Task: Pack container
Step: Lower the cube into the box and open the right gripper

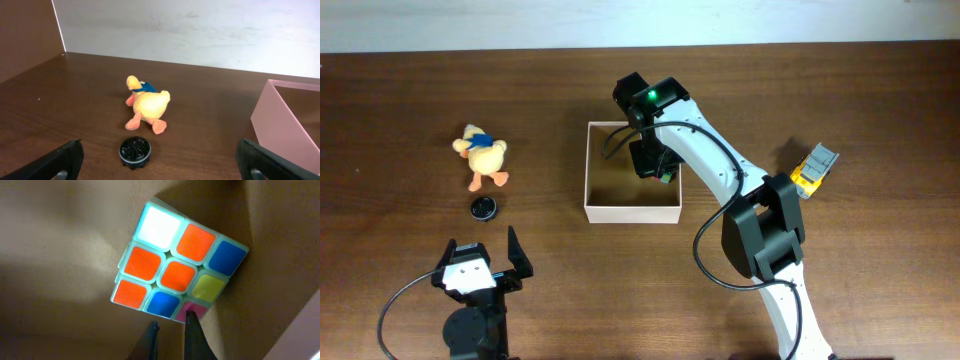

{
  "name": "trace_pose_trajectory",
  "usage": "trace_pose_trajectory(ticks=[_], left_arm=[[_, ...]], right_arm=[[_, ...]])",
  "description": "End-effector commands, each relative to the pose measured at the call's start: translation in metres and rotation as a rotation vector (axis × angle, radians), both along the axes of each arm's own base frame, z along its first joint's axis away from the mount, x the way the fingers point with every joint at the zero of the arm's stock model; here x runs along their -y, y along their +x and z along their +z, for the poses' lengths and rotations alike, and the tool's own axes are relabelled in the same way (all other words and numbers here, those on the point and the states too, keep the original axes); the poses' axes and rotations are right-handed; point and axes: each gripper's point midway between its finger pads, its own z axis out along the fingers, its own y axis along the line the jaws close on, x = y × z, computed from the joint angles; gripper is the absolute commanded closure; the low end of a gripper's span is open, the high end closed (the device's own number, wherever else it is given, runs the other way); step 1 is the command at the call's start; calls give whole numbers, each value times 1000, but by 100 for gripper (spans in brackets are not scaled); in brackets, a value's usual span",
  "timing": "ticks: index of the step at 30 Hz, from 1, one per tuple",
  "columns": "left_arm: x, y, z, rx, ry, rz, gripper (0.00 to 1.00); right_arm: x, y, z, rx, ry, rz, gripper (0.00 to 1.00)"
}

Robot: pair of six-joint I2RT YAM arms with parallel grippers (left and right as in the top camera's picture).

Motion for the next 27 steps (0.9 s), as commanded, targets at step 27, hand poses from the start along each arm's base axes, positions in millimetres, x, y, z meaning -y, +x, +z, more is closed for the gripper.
trace_pose_trajectory(ticks=[27], left_arm=[[2,0,0,8,-14,-10,1]], right_arm=[[-31,-15,10,-4,62,158,96]])
